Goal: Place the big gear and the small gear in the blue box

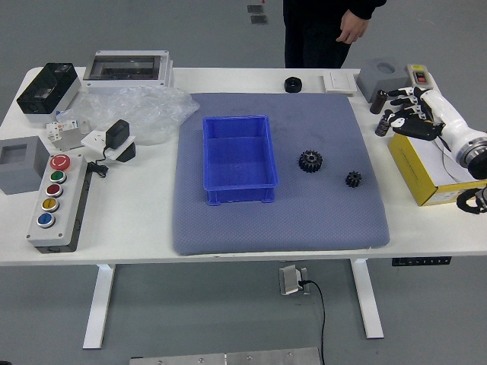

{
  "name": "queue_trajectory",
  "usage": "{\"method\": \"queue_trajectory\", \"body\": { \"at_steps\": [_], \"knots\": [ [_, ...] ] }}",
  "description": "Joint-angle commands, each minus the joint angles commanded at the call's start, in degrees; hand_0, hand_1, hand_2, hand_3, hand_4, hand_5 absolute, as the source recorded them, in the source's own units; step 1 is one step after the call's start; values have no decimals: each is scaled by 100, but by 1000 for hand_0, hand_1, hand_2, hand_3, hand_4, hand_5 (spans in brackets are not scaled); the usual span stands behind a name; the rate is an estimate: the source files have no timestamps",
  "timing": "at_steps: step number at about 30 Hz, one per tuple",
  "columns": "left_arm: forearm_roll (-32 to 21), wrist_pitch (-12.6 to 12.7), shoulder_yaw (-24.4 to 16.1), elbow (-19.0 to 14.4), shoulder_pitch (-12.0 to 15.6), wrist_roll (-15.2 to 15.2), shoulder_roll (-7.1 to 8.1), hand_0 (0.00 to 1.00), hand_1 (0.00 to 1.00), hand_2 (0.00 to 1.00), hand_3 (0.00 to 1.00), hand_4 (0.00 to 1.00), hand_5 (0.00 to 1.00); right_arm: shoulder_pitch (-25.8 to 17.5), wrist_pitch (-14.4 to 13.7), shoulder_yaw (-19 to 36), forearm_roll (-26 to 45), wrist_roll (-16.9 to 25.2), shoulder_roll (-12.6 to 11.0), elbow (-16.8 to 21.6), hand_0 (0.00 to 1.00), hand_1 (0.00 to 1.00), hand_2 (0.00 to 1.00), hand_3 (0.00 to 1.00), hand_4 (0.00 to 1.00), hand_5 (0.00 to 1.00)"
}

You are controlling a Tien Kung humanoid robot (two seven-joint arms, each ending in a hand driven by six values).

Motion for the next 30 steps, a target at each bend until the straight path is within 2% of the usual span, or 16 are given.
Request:
{"method": "queue_trajectory", "body": {
  "at_steps": [1,7,9,17,24,30],
  "knots": [
    [0,0,1,0,-1,0,0,826,787,779,754,660,381,1,12,-24,-59,-15,0,14,728,673,784,794,563,197],
    [16,-6,0,0,-6,2,-2,826,787,779,754,660,381,26,181,-398,-954,-188,-17,180,728,673,784,794,563,197],
    [25,-8,-1,0,-7,5,-2,826,786,779,756,661,380,46,269,-548,-1288,-248,-27,220,727,684,802,782,563,170],
    [39,-12,1,0,-10,8,-4,825,785,779,756,661,381,132,594,-969,-2273,-419,-26,234,738,711,805,773,574,159],
    [37,-11,-6,0,-1,11,-10,825,785,779,756,662,381,196,741,-1307,-2709,-502,49,135,742,725,826,789,582,156],
    [41,-14,-13,0,-3,13,-20,825,785,779,755,661,381,292,793,-1629,-2903,-529,218,-54,745,723,825,800,587,162]
  ]
}}
